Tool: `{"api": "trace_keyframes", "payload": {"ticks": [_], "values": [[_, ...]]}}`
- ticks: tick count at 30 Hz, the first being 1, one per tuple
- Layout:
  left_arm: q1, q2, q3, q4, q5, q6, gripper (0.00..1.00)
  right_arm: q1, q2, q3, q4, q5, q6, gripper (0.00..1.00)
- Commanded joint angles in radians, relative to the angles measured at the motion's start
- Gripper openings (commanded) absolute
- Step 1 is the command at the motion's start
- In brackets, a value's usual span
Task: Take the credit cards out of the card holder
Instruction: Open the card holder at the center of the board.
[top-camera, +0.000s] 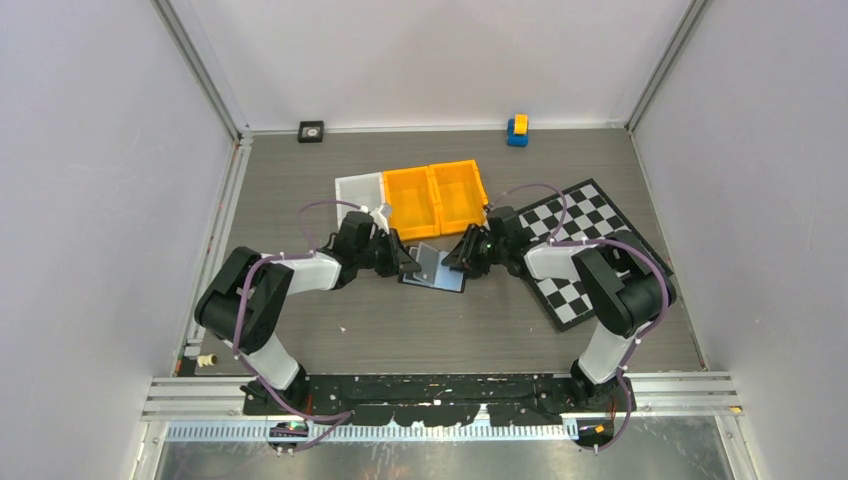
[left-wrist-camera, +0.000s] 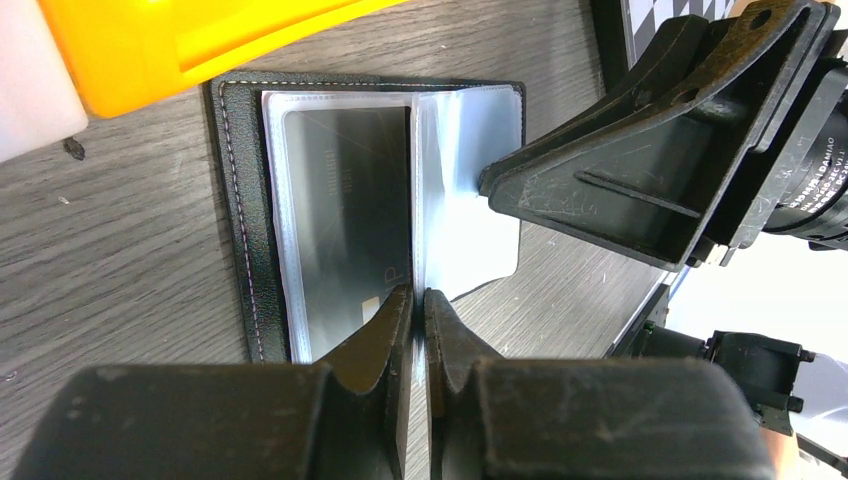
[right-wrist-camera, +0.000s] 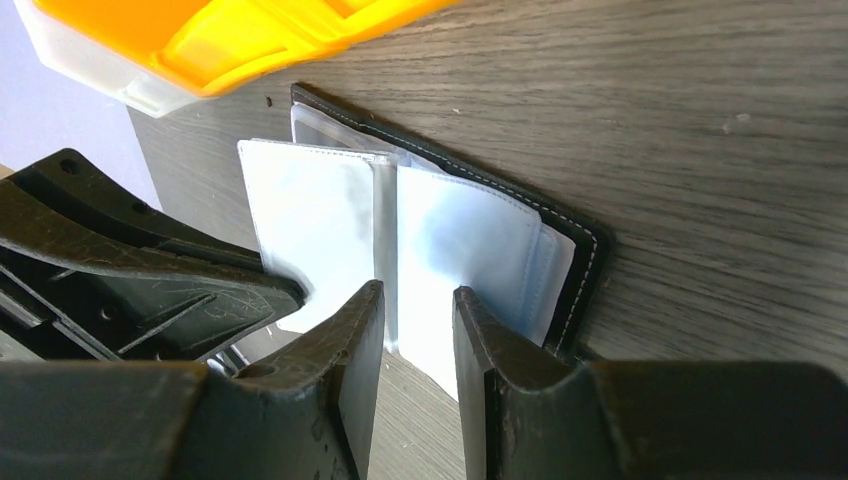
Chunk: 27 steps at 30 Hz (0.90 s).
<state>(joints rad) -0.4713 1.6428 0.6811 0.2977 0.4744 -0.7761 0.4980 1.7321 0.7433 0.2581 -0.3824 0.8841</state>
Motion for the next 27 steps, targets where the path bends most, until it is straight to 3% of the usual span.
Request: {"api": "trace_keyframes", "payload": {"ticks": [1,7,21,23,27], "values": [[-0.002,0.003,0.022,-0.001,0.012,0.02,0.1,0.019,0.024,0.046,-0.012,0.002,-0.032,0.37],[-0.004,0.033,0.036,-0.014,0.018,0.021,0.1,0.05,0.068,0.08,-0.014,-0.024,-0.046,0.43],[-0.016,0.063,0.067,-0.068,0.003,0.042,0.1,0.062,0.092,0.073,0.116,-0.087,0.0,0.42],[-0.016,0.061,0.067,-0.068,0.002,0.041,0.1,0.061,0.068,0.072,0.087,-0.058,-0.009,0.39],[-0.016,0.034,0.059,-0.084,-0.016,0.047,0.1,0.061,-0.037,0.077,-0.121,0.145,-0.092,0.37]]}}
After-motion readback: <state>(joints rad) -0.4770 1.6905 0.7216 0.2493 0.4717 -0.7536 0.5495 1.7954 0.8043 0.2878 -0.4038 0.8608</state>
